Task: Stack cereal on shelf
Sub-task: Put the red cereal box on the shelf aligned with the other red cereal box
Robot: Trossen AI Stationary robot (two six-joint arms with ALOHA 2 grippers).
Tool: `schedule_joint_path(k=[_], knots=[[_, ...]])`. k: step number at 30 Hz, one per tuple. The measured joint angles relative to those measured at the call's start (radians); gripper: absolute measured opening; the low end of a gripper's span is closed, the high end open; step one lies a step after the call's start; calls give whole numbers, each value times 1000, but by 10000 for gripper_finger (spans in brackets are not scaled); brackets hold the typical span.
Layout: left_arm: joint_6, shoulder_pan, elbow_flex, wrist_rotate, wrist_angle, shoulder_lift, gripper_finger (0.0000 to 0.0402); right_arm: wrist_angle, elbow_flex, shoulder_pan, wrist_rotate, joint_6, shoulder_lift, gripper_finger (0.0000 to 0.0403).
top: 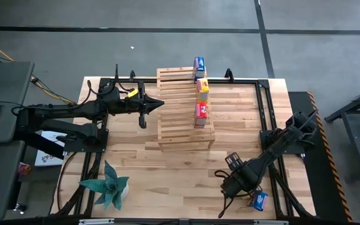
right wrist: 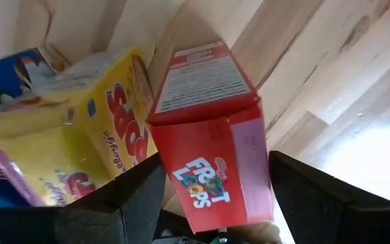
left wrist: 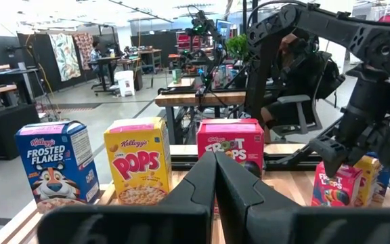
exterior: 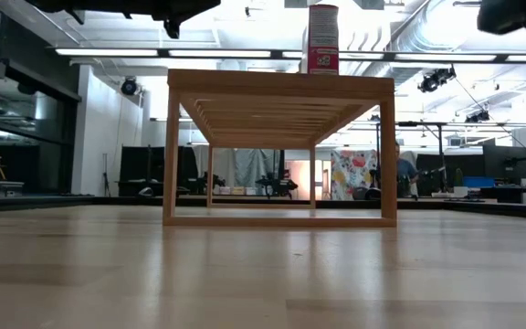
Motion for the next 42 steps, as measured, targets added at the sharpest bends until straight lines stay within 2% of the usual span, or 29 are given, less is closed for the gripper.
schedule_joint_path(k=[7, 15, 26, 31, 35, 39, 42], knots=[[0, 0, 0, -6, 0, 0, 0, 99, -78, 0, -1, -9, 0, 252], [1, 0, 0, -21, 0, 0, 0, 118, -96, -1, 49, -14, -1, 250], [48, 0, 0, -21, 2, -10, 0, 121, -75, -27, 41, -9, -2, 175], [53, 0, 0, -21, 1, -46, 0, 116, 45, -64, 65, -15, -2, 172], [52, 0, 0, -21, 2, -102, 0, 201, 194, -114, 126, 9, -3, 171], [35, 0, 0, -21, -25, -168, 0, 340, 344, -171, 288, 107, -3, 170], [35, 0, 0, -20, -78, -213, 0, 395, 471, -223, 360, 84, 9, 170]])
